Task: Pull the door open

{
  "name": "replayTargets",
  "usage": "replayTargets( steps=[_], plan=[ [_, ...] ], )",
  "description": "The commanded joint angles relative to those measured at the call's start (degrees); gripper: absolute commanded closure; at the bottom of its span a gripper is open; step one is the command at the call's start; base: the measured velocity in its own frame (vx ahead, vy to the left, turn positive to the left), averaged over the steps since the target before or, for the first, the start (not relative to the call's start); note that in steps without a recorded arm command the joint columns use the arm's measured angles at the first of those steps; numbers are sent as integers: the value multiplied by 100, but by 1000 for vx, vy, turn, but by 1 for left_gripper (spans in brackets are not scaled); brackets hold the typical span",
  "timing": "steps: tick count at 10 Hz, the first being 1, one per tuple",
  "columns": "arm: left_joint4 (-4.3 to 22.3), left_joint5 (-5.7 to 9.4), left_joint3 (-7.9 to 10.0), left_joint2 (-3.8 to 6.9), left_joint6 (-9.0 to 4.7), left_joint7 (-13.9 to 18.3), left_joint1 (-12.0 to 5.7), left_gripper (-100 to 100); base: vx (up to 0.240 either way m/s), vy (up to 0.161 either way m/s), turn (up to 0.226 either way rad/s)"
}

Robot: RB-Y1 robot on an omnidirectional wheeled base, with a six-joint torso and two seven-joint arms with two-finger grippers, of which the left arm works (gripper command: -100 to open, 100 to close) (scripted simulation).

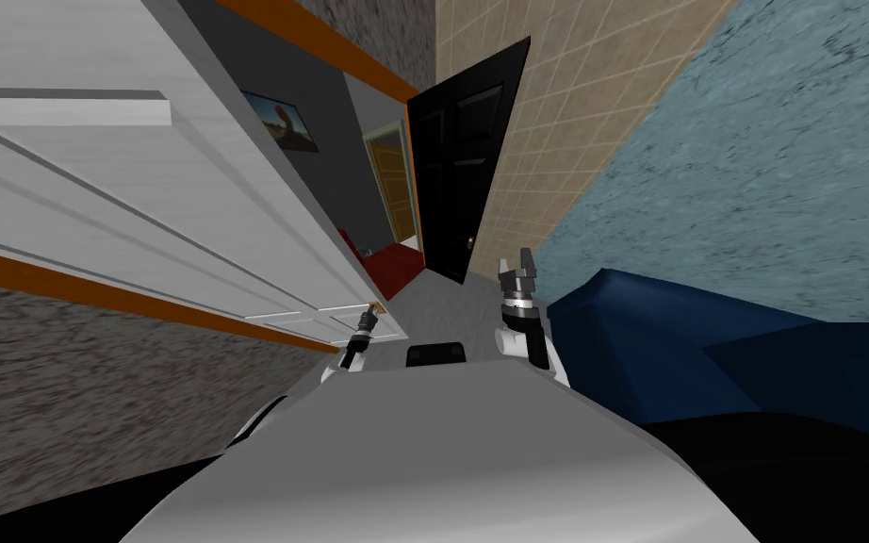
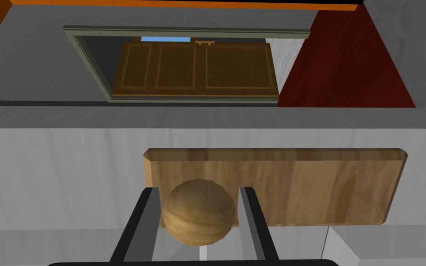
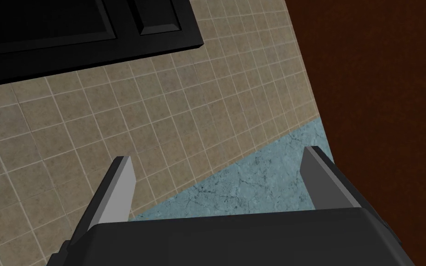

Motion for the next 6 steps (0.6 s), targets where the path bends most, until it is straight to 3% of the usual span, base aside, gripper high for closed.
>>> replayTargets(
  steps=[1, 3, 6],
  plan=[
    [133, 73, 11, -20, 43, -59, -140, 100, -217, 66, -154],
    [204, 141, 8, -60, 115, -121, -259, 100, -179, 46, -106],
    [177, 37, -155, 16, -15, 19, -176, 100, -127, 43, -45]
  ],
)
